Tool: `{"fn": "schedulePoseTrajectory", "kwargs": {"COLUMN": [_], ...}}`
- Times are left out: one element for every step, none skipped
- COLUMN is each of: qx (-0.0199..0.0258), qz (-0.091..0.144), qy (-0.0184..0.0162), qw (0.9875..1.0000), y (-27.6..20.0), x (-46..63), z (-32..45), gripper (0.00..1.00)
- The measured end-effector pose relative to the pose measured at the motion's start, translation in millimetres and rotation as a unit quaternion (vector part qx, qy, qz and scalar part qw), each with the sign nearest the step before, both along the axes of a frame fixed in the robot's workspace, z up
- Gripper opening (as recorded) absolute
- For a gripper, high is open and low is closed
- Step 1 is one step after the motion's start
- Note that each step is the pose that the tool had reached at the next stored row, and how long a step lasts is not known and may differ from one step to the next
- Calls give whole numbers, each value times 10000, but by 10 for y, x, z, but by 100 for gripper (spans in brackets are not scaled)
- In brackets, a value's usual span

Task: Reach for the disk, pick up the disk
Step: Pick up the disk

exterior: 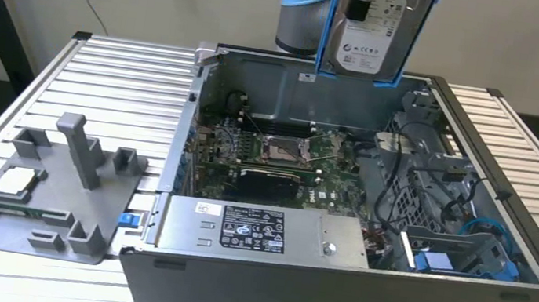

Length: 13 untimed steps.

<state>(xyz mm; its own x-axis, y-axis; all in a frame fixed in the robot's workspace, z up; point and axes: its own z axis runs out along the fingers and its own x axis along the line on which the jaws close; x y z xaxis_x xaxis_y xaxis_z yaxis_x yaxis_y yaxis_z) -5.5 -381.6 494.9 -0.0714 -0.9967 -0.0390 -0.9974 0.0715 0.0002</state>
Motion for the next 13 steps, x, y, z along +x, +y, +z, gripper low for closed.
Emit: {"fn": "schedulePoseTrajectory", "kwargs": {"qx": [0, -1, -1, 0, 1, 0, 0, 0, 0, 0, 0, 0, 0], "qz": [0, 0, 0, 0, 0, 1, 0, 0, 0, 0, 1, 0, 0], "qy": [0, 0, 0, 0, 0, 0, 0, 0, 0, 0, 0, 0, 0], "qw": [10000, 10000, 10000, 10000, 10000, 10000, 10000, 10000, 10000, 10000, 10000, 10000, 10000], "y": [0, -1, -2, -2, -3, -3, -4, -4, -4, -4, -4, -4, -4], "x": [20, 43, 68, 96, 122, 148, 173, 196, 219, 241, 259, 261, 261], "z": [0, 0, -1, -2, -3, -2, -3, -3, -3, -3, -3, -3, -3], "gripper": [0, 0, 0, 0, 0, 0, 0, 0, 0, 0, 0, 0, 0]}}
